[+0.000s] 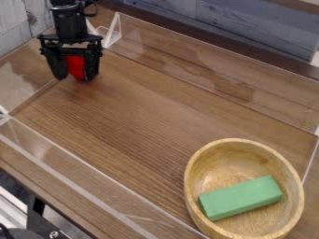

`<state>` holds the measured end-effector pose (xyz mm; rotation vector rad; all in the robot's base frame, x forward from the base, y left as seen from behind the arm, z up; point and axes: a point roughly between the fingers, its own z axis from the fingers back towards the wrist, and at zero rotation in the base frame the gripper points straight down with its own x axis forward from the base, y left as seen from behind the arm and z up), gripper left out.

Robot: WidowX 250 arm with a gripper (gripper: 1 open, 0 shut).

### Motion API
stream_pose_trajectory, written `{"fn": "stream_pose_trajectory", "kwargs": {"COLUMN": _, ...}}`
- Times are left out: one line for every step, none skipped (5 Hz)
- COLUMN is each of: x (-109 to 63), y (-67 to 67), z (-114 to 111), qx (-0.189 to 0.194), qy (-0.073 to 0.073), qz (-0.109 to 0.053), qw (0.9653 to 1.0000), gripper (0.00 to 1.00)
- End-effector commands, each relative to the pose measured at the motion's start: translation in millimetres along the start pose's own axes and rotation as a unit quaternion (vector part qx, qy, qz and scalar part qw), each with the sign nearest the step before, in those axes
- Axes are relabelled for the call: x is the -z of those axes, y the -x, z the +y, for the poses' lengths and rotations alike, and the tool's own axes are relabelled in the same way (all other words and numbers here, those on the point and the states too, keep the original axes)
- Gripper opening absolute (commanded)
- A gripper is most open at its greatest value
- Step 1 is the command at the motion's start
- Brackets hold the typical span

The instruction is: Move the red object to the left side of the table

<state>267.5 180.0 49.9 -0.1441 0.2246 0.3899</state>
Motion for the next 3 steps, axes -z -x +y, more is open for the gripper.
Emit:
{"fn": "stream_pose_trajectory", "kwargs": {"x": -34.4, "y": -0.2, "z": -14.4, "qx": 0.013, "qy": 0.0, "qz": -0.032, "qw": 0.9994, "gripper": 1.0}}
{"fn": "stream_pose_trajectory", "kwargs": {"x": -39.0, "y": 5.1, "z": -20.1, "qx": 0.007, "qy": 0.009, "qz": -0.031, "qw": 0.9995, "gripper": 1.0}}
{"fn": "stream_pose_trajectory", "kwargs": {"x": -43.4, "y": 10.1, "z": -26.0, "qx": 0.003, "qy": 0.017, "qz": -0.03, "qw": 0.9994, "gripper": 1.0}}
